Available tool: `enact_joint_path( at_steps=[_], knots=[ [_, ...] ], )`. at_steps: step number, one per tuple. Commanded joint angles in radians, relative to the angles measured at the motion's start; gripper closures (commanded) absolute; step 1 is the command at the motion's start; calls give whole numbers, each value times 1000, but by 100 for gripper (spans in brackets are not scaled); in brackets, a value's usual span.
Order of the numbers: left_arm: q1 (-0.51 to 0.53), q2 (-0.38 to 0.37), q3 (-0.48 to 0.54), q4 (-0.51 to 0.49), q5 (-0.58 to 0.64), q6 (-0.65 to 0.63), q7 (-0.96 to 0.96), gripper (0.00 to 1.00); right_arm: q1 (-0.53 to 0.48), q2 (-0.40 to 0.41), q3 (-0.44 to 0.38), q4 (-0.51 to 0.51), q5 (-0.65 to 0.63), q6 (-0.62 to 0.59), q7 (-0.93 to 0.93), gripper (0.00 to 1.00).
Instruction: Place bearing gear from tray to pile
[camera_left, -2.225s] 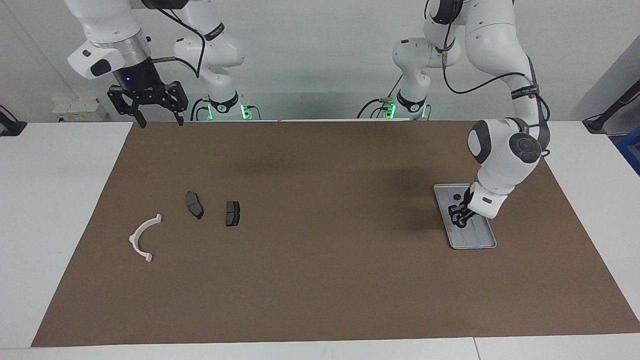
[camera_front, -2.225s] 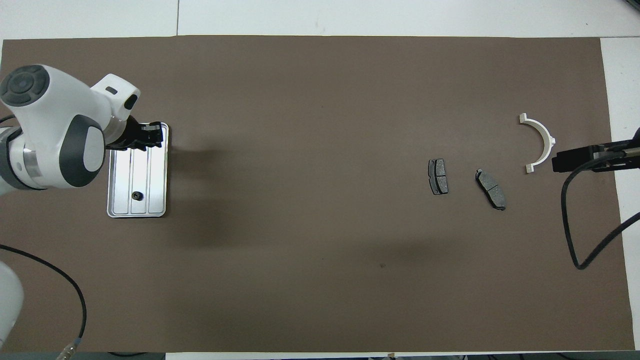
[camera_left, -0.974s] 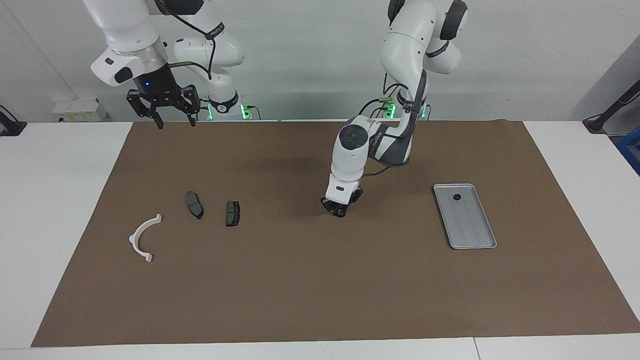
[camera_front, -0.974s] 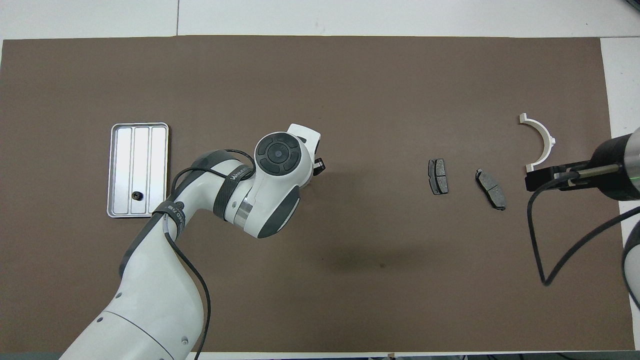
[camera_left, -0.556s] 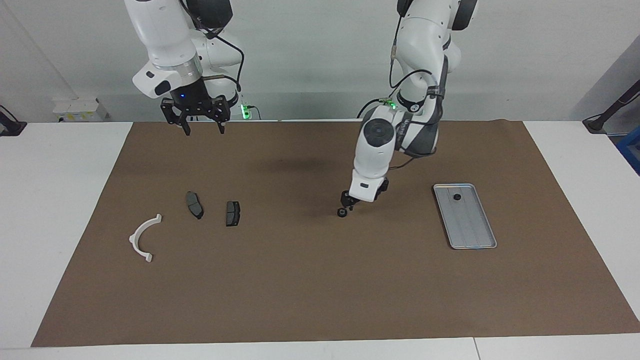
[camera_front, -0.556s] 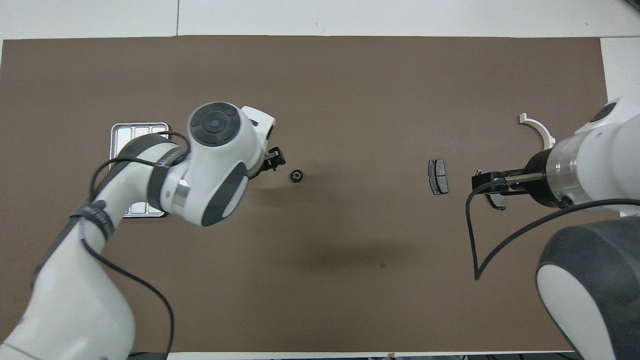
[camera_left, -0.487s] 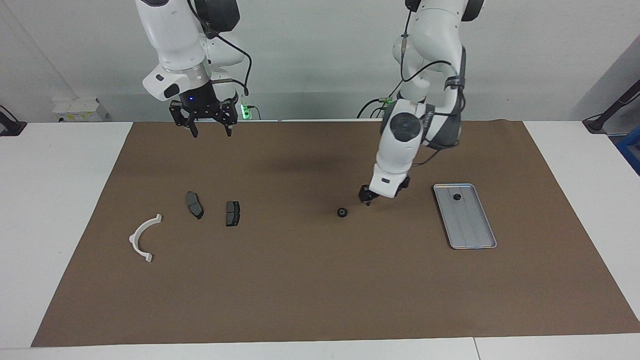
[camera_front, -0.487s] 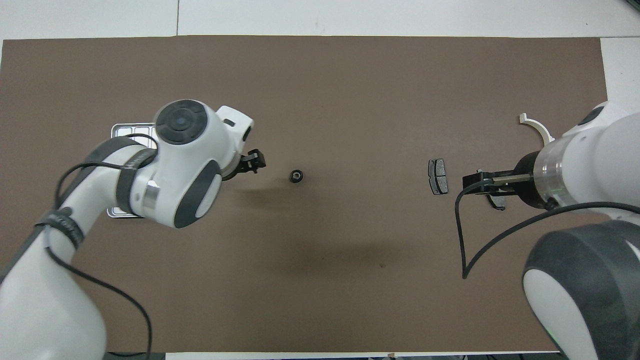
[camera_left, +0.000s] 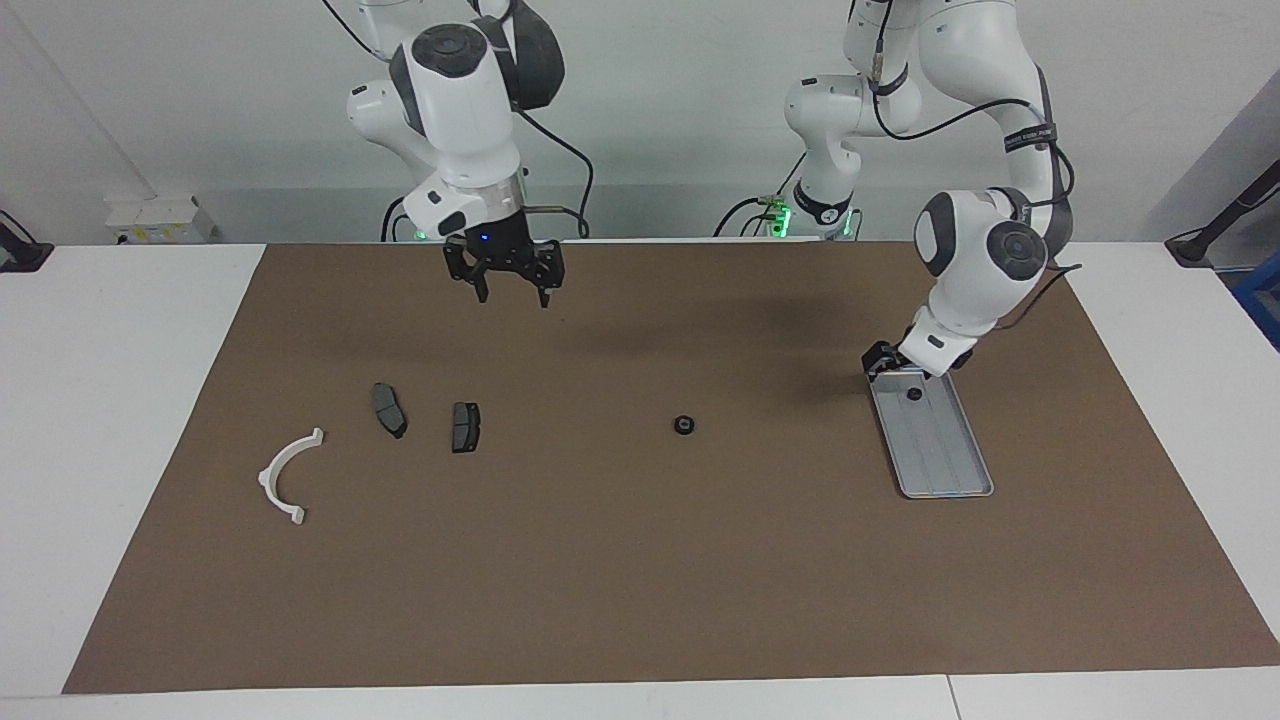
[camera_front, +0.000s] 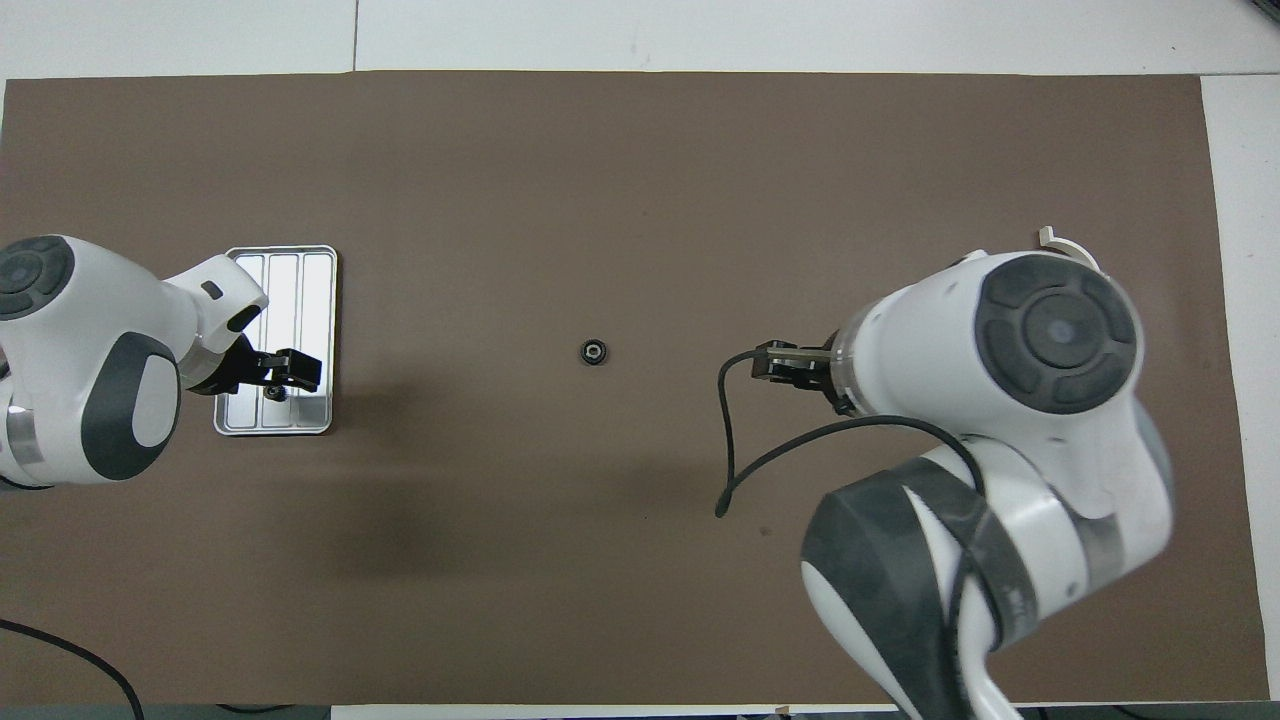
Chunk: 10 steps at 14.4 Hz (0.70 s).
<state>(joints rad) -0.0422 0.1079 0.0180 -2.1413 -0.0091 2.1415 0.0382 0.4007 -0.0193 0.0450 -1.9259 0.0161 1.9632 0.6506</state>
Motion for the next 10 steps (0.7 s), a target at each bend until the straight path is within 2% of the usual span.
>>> enact_joint_path(
  at_steps=[1,3,5,7,8,10],
  knots=[
    [15,-24,-16,-63,3,96,12,2,65,115,-5,54,-13,62,139,8],
    [16,-17,-16,-74,3,123,12,11,108,233,-5,152,-39,81,239,8],
    [30,-13,-16,-78,3,127,14,28,141,339,-5,249,-41,105,286,8],
    [33,-14,-15,-91,3,133,22,30,156,433,-7,321,-56,115,299,8],
    [50,-13,-16,-97,3,141,22,31,197,500,-10,373,-97,109,347,8],
    [56,-4,-16,-100,3,162,20,31,217,628,-7,499,-149,102,457,8]
  ],
)
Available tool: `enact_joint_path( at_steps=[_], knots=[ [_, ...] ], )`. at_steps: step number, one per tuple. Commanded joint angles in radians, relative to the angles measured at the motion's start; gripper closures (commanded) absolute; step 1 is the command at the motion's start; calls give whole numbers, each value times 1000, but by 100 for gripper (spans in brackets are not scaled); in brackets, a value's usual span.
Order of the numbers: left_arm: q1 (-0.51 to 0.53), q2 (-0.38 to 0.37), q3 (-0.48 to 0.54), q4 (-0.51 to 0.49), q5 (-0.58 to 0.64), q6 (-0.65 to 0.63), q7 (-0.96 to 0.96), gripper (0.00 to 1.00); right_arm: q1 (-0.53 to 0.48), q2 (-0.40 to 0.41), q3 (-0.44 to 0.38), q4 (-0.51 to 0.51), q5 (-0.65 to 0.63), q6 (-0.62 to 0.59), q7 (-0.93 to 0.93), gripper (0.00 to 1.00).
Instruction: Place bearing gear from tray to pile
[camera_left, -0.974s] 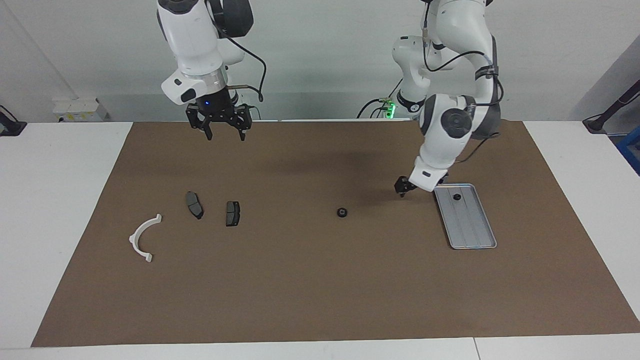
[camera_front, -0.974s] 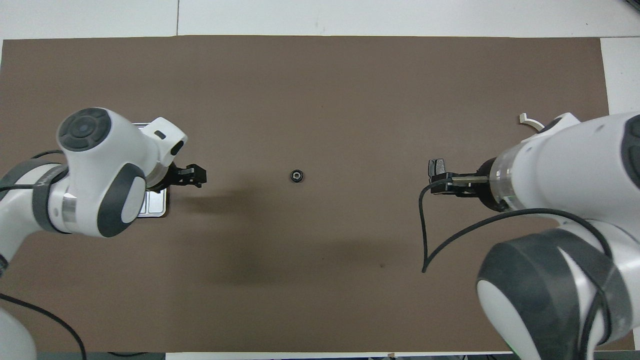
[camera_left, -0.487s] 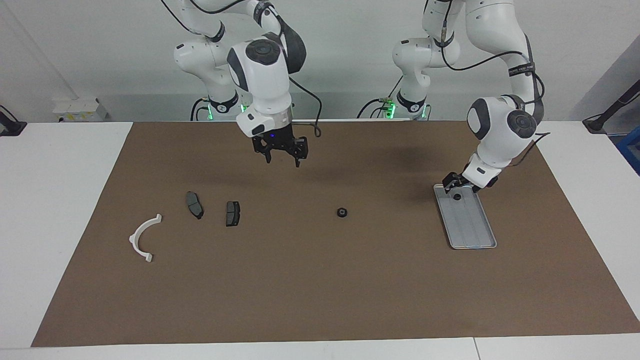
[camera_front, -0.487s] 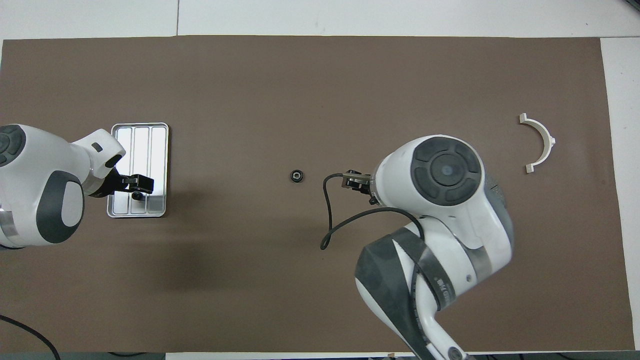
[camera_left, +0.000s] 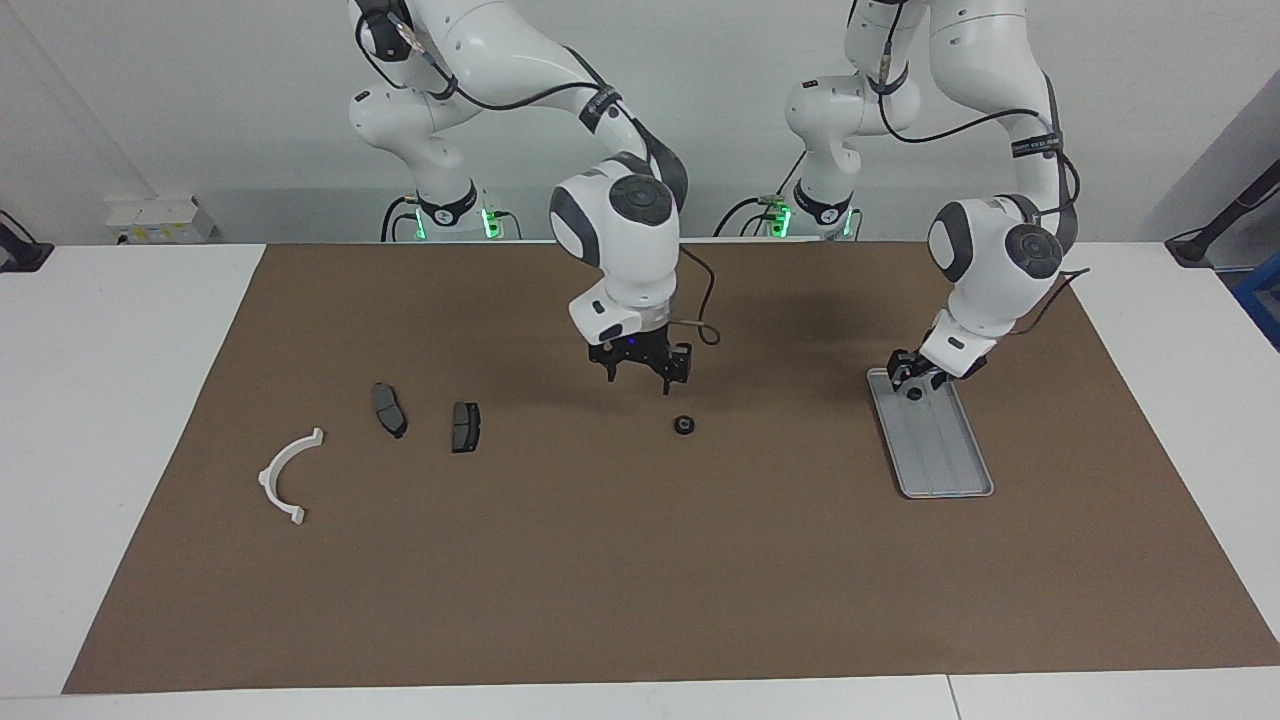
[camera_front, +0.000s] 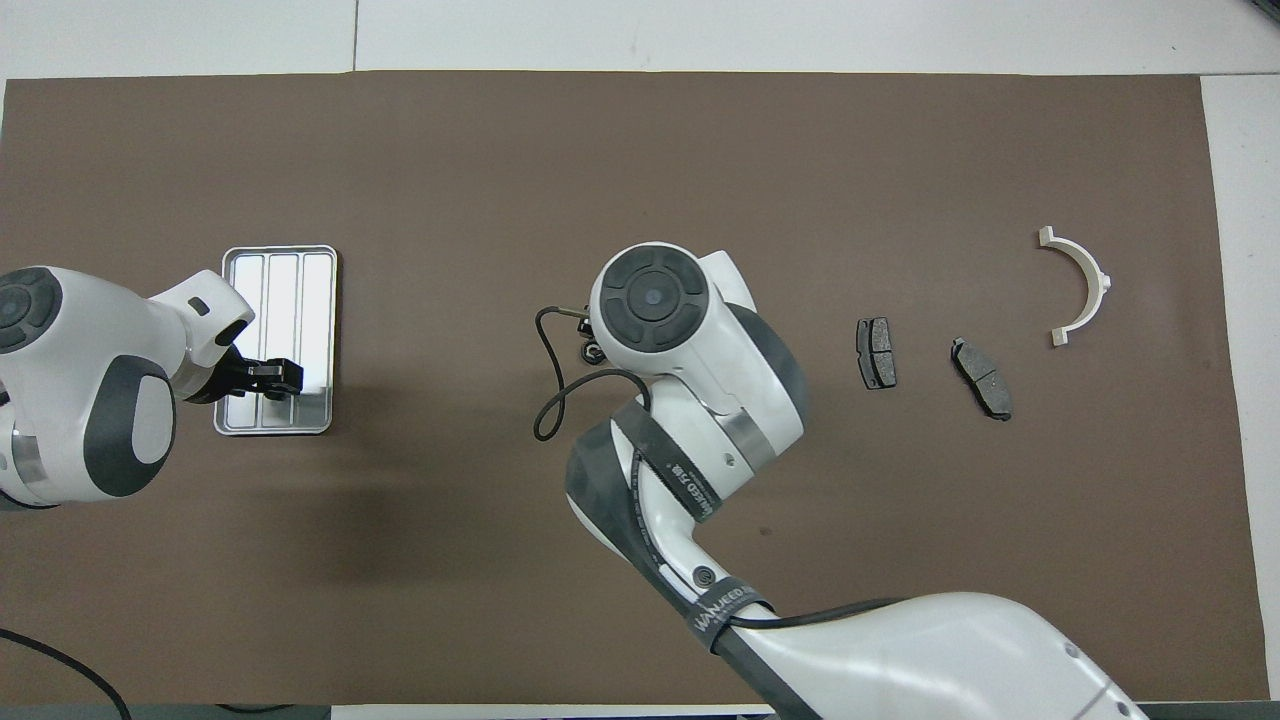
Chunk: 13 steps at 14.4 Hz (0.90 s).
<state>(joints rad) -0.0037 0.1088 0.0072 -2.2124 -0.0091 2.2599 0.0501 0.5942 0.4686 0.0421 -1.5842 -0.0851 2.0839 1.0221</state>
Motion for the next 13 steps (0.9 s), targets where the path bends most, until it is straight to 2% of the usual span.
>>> enact_joint_path(
  at_steps=[1,4,6,8,13],
  knots=[
    [19,-1,-6,-42,3,70,5,31,24,175,-4,194,-50,-16,88,8],
    [21,0,-6,-58,3,93,1,31,24,249,-2,294,-50,-25,87,7],
    [21,0,-6,-61,3,93,-1,40,29,286,-2,332,-50,-28,88,7],
    [21,-1,-6,-62,3,93,-1,41,41,320,-2,372,-50,-42,88,7],
    [21,0,-6,-70,3,99,-2,44,41,320,1,362,-33,-45,56,7]
  ],
)
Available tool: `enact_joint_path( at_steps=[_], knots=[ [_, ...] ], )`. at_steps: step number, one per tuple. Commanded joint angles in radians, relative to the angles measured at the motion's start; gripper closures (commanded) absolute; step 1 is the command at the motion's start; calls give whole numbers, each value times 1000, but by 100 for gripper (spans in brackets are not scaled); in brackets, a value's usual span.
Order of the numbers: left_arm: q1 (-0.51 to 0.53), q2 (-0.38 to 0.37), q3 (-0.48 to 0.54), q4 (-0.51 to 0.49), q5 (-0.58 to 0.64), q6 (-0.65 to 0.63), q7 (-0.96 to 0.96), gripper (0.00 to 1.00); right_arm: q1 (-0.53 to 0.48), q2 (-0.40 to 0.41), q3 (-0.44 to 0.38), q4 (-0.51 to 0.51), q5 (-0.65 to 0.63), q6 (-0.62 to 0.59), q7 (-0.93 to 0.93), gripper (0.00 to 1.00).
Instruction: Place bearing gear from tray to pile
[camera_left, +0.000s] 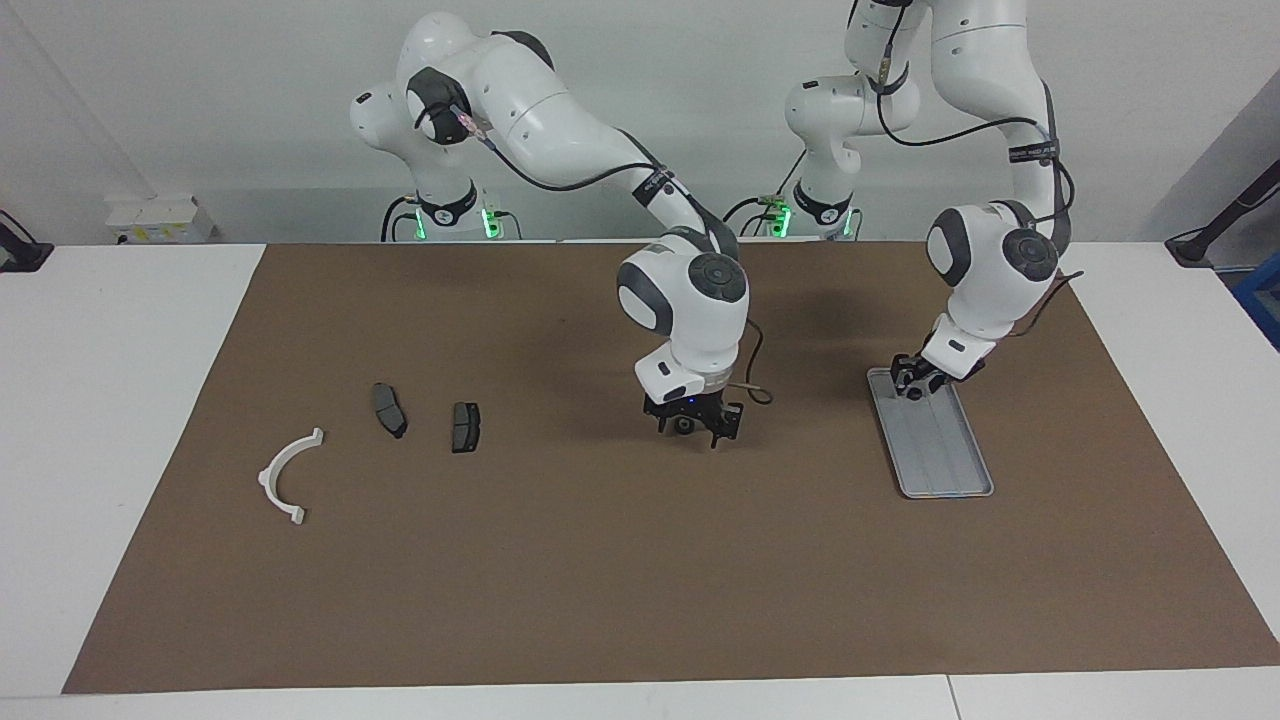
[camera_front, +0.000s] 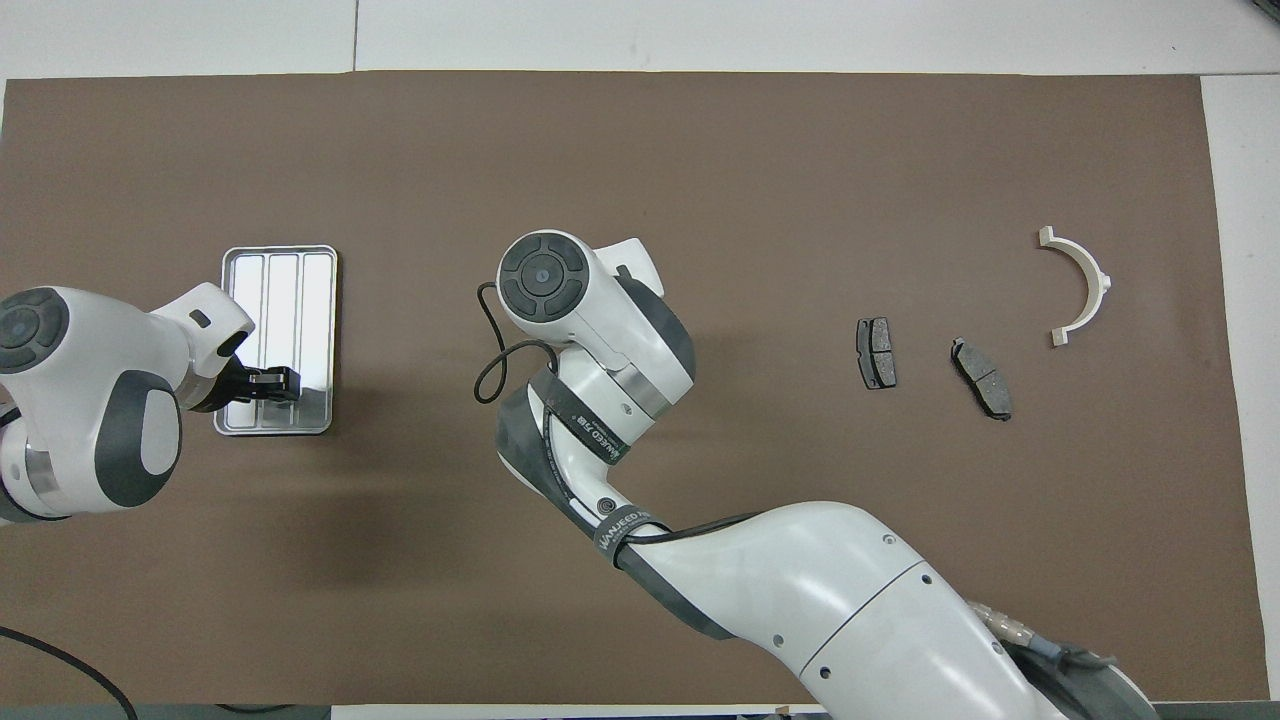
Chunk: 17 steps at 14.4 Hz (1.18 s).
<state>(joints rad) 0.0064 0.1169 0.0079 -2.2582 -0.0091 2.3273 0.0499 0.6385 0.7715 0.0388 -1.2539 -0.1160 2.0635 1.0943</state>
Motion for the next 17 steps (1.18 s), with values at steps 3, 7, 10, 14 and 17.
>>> enact_joint_path(
  at_steps=[3,7,10,14,17],
  knots=[
    [9,-2,-6,-30,3,46,-2,46,-19,14,39,25,13,-43,-40,7],
    [3,9,-6,-29,3,64,-4,49,-28,6,47,-16,45,-48,-82,7],
    [6,20,-6,-27,3,73,-2,49,-28,-3,47,-44,45,-36,-88,8],
    [7,20,-6,-27,3,64,-2,81,-36,-6,47,-48,50,-39,-90,17],
    [10,15,-6,-12,3,23,-2,100,-36,-8,47,-48,68,-45,-88,28]
  ],
)
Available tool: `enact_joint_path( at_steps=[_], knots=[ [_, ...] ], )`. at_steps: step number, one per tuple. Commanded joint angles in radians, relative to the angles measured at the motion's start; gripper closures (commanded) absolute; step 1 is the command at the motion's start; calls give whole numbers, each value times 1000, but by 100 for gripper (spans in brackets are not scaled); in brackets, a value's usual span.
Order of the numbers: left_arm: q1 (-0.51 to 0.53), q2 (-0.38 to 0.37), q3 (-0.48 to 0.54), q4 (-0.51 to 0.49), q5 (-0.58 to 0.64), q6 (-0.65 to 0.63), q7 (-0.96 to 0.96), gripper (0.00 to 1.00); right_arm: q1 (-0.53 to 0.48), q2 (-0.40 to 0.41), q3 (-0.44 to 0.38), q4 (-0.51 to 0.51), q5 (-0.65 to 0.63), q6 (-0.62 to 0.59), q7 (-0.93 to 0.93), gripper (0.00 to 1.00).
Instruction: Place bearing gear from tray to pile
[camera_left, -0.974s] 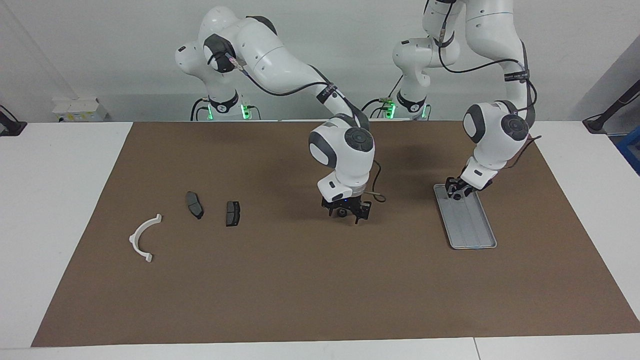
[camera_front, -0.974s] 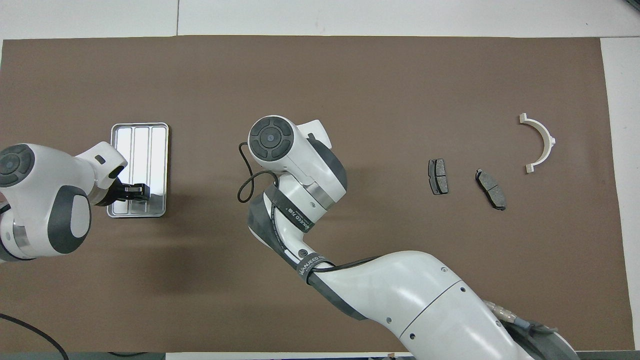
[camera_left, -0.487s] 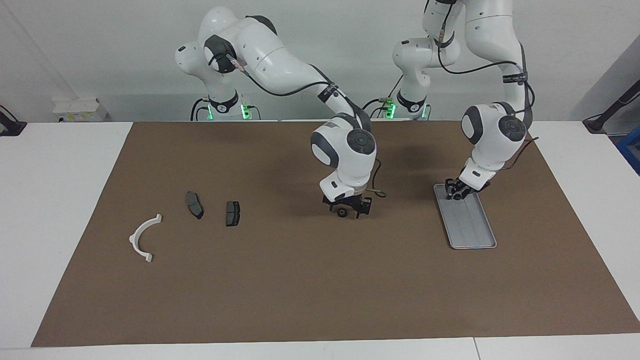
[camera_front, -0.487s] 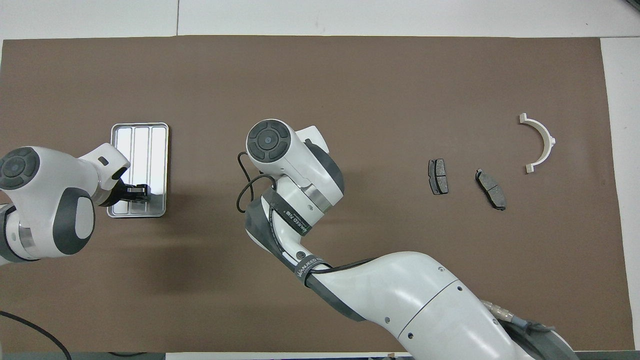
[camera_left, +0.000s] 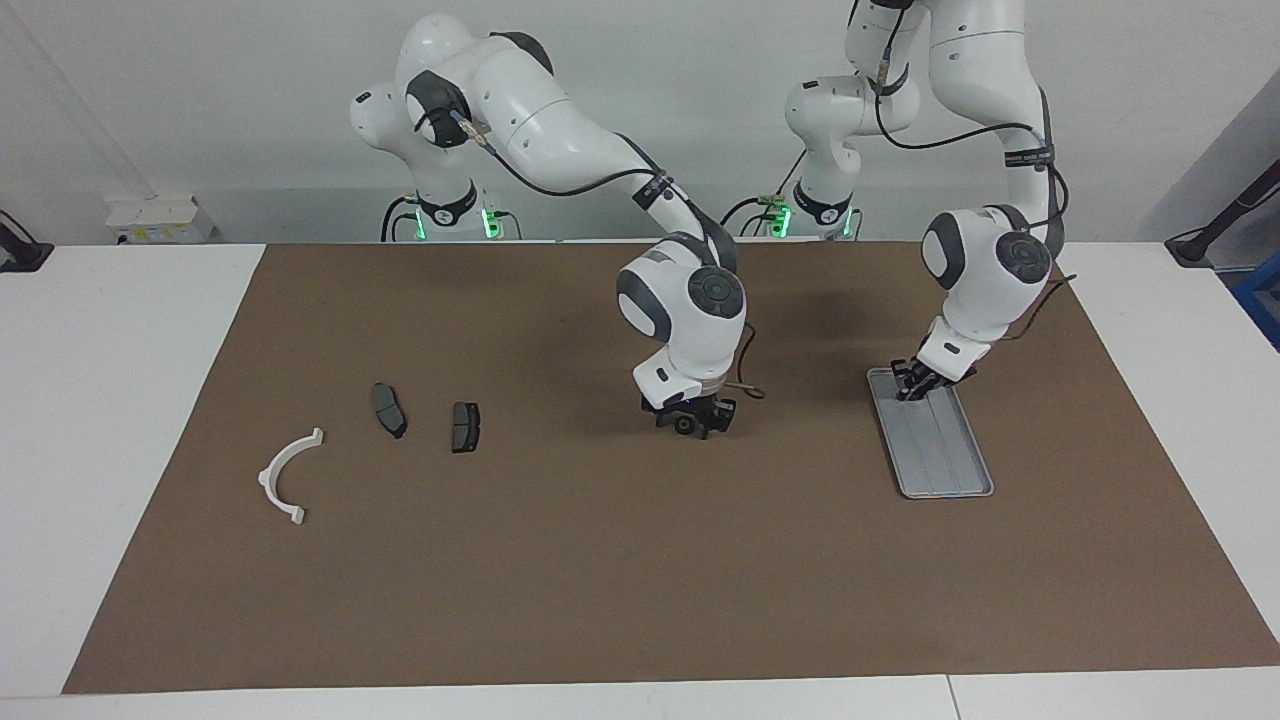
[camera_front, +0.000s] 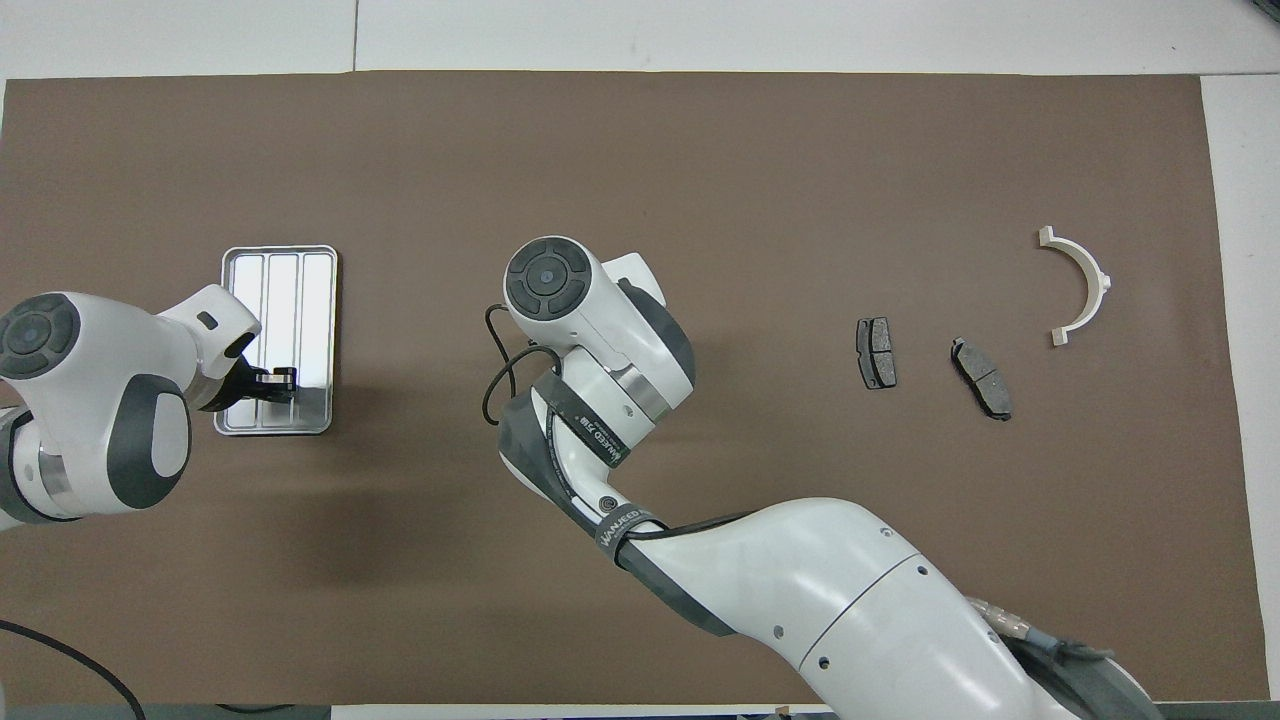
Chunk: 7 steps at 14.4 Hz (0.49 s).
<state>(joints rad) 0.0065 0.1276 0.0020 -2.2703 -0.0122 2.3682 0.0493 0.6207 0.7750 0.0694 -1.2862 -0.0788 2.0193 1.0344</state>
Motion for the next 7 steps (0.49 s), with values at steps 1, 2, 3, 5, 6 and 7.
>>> enact_joint_path(
  at_steps=[1,2,3,5,6,7],
  knots=[
    [10,-8,0,36,6,-76,-2,100,-18,-11,17,-15,39,-2,-28,32],
    [10,-19,0,95,6,-169,-2,100,-16,-11,17,-15,48,-4,-28,38],
    [9,-25,0,160,6,-261,-8,100,-13,-11,17,-13,60,-7,-28,44],
    [-2,-37,0,260,6,-381,-43,100,-10,-14,17,-16,62,-5,-28,54],
    [-3,-43,-3,290,6,-417,-57,100,-10,-14,17,-18,62,-1,-28,60],
    [-5,-45,-4,314,6,-449,-60,100,-10,-14,17,-16,62,1,-28,67]
  ],
)
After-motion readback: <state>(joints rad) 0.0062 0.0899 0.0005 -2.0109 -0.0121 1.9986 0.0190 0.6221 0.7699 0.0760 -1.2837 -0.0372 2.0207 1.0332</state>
